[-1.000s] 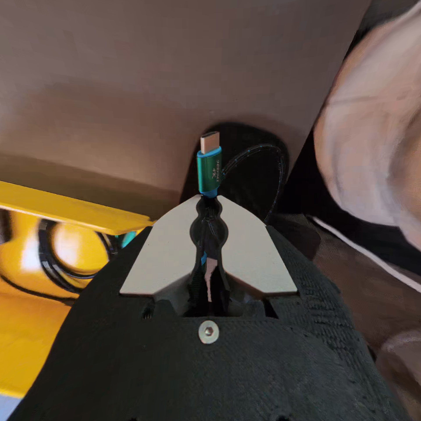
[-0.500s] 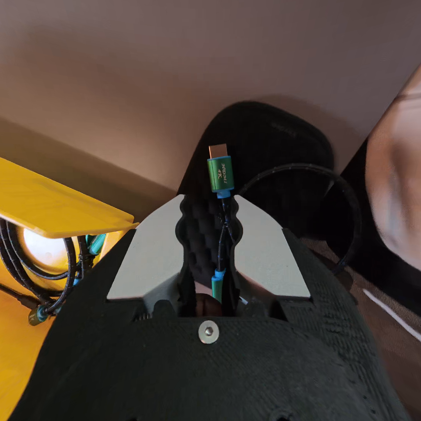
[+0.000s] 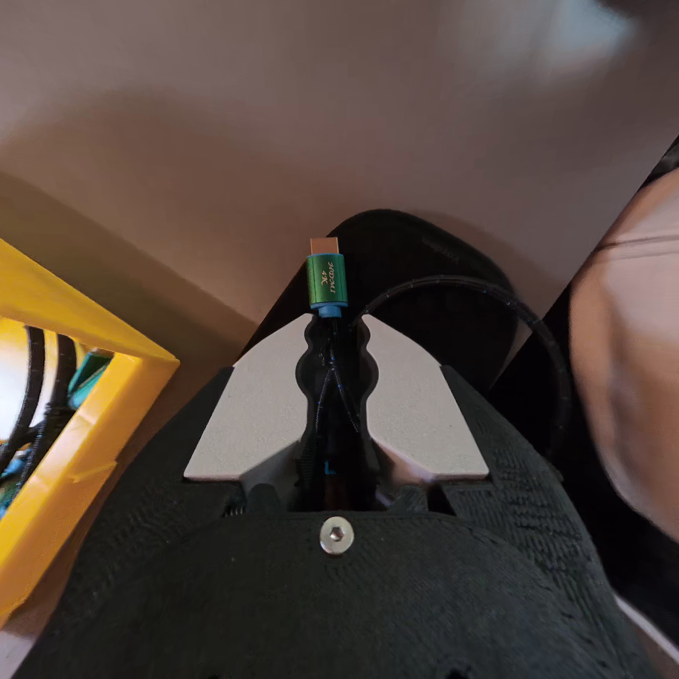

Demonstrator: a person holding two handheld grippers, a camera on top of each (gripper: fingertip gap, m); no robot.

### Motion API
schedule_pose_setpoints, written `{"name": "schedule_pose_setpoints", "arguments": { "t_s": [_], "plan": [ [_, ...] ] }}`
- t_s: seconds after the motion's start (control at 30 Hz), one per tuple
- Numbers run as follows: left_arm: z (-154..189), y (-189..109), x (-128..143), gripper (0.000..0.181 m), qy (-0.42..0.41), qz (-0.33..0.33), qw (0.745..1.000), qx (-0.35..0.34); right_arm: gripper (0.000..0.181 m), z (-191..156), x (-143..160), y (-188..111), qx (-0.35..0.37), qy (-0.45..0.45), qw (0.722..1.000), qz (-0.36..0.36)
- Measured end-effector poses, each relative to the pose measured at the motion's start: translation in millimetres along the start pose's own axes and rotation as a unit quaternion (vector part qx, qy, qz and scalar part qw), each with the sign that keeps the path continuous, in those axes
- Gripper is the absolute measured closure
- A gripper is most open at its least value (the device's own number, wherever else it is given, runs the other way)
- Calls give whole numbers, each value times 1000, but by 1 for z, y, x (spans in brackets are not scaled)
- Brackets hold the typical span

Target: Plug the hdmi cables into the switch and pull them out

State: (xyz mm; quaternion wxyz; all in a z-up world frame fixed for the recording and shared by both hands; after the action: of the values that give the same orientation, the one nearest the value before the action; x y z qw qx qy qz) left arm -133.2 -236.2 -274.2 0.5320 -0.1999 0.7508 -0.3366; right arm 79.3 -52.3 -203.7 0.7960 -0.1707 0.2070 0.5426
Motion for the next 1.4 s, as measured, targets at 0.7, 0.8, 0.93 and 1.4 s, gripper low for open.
{"name": "schedule_pose_setpoints", "arguments": {
  "t_s": [0.7,0.8,0.93,1.4],
  "plan": [
    [13,14,-39,174,66,9,995,-78,159,-19,6,18,-47,-37,995,-83],
    [10,21,-65,175,71,29,985,-154,159,-24,13,29,-43,-49,984,-163],
    [34,37,-91,175,-14,95,990,-101,159,-47,10,47,-59,-88,969,-222],
    [38,71,-72,175,-102,48,994,12,158,-88,0,66,-99,-220,938,-248]
  ]
}}
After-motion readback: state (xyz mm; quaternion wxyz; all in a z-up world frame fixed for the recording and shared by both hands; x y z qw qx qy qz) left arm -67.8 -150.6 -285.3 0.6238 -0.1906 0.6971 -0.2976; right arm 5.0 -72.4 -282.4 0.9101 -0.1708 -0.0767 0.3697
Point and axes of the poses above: each gripper's, where its closed fingertips meet, y out along the fingers, x out of its underside, z = x × y across the jaws, the point moved 4 cm from there along -y, back along the fingers, and after that the axes turned 11 degrees about -x, right-handed, at the moved point
